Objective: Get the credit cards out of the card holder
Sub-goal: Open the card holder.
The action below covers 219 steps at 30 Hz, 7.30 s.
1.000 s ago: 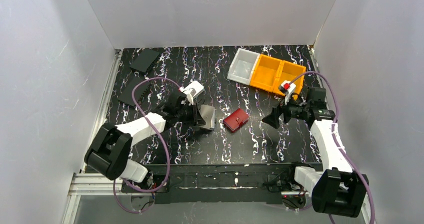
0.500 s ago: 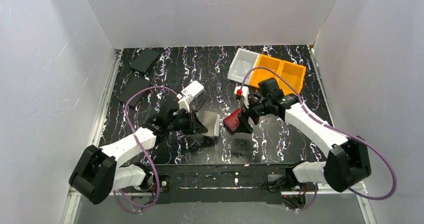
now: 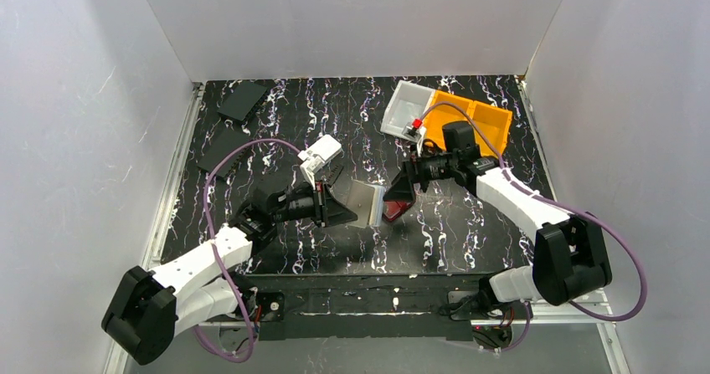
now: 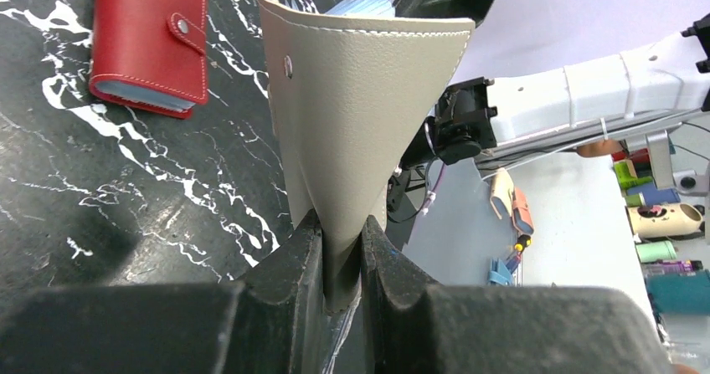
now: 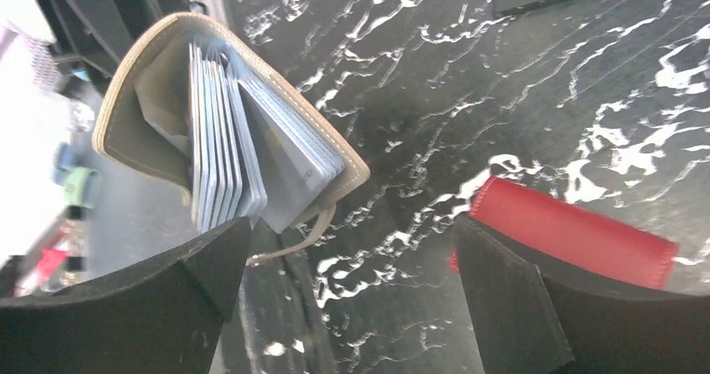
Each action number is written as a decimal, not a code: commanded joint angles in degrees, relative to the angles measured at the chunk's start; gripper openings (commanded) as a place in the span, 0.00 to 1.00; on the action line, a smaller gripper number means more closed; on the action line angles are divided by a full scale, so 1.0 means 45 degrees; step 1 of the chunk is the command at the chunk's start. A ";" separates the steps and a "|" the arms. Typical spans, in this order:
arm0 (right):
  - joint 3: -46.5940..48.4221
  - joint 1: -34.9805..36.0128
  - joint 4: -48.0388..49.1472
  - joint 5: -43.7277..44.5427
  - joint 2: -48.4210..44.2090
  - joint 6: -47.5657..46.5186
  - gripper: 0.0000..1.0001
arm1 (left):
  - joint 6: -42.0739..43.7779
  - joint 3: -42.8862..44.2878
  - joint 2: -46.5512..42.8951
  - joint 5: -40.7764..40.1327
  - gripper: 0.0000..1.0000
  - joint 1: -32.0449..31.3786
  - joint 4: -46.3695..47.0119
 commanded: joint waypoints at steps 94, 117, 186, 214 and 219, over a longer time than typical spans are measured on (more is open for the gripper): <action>-0.0408 -0.0878 -0.0227 0.1784 -0.1643 0.0838 0.01 | 0.1658 0.5509 0.3601 -1.0236 0.93 -0.4911 -0.4710; -0.0800 -0.0936 0.0148 0.0781 -0.2073 0.0860 0.01 | 0.1399 0.4960 0.3337 -1.3203 0.39 -0.4894 -0.6429; -0.1287 -0.1034 0.0774 0.0489 -0.1936 0.0874 0.01 | 0.1946 0.6457 0.5015 -1.2118 0.66 -0.5697 -0.5105; -0.1628 -0.1034 0.1081 -0.0439 -0.2089 0.0943 0.01 | 0.2056 0.6498 0.4730 -1.1700 0.25 -0.4714 -0.6613; -0.1933 -0.1034 0.1237 -0.0734 -0.2110 0.0934 0.01 | 0.2098 0.5987 0.4356 -0.9230 0.18 -0.3840 -0.6048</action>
